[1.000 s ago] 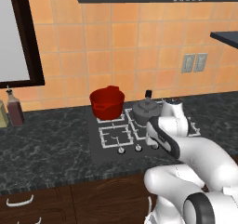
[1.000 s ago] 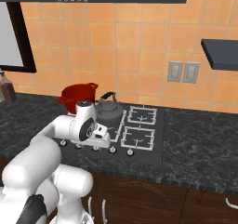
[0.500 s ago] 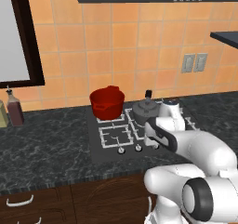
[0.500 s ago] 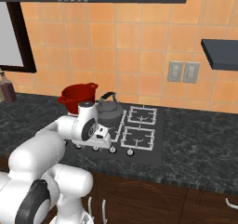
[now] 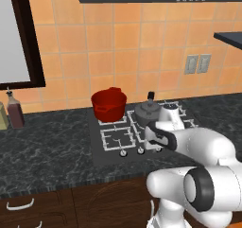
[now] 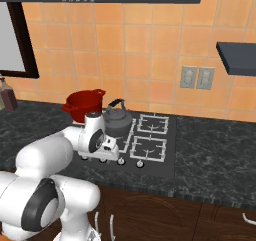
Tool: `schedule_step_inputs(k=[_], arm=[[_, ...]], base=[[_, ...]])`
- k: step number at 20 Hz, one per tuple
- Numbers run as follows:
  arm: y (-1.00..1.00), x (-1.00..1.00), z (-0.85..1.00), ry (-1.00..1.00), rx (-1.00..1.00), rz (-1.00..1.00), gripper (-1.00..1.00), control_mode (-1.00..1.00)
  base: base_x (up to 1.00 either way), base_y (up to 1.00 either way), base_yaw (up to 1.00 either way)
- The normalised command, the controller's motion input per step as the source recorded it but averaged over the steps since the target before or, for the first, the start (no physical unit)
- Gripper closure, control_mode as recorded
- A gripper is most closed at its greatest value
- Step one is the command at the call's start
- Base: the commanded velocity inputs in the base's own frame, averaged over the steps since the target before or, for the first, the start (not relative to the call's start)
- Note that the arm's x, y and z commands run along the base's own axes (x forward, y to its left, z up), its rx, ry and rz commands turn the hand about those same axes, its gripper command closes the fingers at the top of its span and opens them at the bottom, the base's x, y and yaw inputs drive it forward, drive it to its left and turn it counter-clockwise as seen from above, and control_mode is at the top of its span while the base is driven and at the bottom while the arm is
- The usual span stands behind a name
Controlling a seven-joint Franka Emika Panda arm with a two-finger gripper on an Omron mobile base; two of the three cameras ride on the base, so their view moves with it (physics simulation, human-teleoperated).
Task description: Pick the kettle from the counter and place it on a stove burner. Then turn the burner on.
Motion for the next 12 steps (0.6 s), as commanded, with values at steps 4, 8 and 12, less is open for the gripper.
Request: schedule_step_inputs(k=[4, 8, 12], arm=[[0.04, 0.13, -0.12, 0.0, 0.0, 0.0, -1.0, -1.0], [0.03, 0.14, -0.09, 0.0, 0.0, 0.0, -1.0, -1.0], [0.0, 0.16, -0.05, 0.0, 0.0, 0.0, -1.0, -1.0]], base=[[0.0, 0.0, 0.0], [0.0, 0.0, 0.0], [0.0, 0.0, 0.0]])
